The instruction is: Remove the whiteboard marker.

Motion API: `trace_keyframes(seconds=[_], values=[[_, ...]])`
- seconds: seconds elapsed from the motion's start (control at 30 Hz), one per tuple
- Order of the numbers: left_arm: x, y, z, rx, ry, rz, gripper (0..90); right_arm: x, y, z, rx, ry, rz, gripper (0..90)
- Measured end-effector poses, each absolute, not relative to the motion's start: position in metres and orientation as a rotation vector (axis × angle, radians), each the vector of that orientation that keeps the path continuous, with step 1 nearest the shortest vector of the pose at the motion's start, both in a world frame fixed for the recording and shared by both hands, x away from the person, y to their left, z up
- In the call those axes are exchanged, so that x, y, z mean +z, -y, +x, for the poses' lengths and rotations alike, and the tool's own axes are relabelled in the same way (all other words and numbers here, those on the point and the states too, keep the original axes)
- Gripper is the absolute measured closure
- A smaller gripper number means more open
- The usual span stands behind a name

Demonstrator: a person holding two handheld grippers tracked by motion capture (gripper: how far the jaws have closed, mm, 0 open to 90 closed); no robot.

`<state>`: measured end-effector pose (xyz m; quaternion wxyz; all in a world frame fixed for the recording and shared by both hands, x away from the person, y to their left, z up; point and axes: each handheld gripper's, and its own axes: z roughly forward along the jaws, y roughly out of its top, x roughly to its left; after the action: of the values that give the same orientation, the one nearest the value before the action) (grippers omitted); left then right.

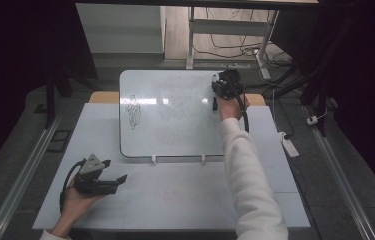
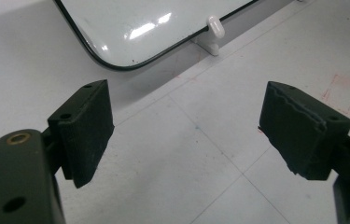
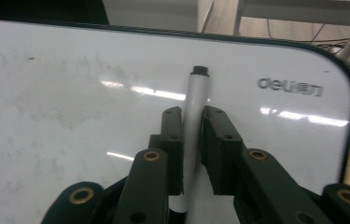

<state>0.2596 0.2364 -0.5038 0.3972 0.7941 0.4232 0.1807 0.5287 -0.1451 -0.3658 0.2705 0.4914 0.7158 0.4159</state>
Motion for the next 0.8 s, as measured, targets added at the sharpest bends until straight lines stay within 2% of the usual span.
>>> trace_keyframes(seconds=[0.43, 0.8], values=[[-0.505, -0.238, 0.260, 0.458, -1.078, 2.011, 18.6, -0.363, 0.143, 0.521, 1.169, -1.942, 1.283, 80.7], [-0.505, -0.237, 0.260, 0.456, -1.079, 2.014, 18.5, -0.362, 0.156, 0.495, 1.323, -1.933, 1.169, 80.7]])
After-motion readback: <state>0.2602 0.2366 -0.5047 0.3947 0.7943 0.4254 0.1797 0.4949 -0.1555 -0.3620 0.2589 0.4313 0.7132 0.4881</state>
